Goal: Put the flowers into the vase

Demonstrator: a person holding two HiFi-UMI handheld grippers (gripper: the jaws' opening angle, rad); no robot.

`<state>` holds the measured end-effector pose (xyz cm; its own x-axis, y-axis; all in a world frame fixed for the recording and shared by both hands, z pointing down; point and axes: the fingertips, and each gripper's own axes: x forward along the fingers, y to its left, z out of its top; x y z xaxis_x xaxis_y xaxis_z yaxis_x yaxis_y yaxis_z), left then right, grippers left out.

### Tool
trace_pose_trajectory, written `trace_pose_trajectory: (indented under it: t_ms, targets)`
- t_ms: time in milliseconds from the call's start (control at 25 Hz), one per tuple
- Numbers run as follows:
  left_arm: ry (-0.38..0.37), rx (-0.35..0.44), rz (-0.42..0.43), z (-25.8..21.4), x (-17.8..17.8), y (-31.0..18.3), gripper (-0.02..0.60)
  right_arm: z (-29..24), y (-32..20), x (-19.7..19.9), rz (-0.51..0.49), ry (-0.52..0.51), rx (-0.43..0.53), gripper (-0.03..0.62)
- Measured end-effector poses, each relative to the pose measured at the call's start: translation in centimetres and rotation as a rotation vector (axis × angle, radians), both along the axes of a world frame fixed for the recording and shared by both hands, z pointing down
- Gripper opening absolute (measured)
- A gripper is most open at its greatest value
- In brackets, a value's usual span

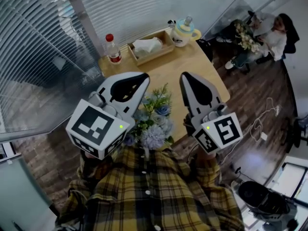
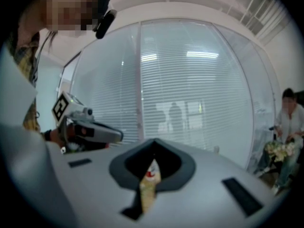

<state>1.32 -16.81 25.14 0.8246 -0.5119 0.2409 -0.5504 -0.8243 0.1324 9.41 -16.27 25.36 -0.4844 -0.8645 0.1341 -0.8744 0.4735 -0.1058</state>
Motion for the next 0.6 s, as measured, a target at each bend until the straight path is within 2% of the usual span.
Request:
trace_pose_trajectory:
  t_ms: [600]
  targets:
    - [-0.006,-0.001,-0.023,0.1,0.4,-0.5,0.009,1.4,-0.4,0.8,-0.012,-0.021,-0.033,0.012]
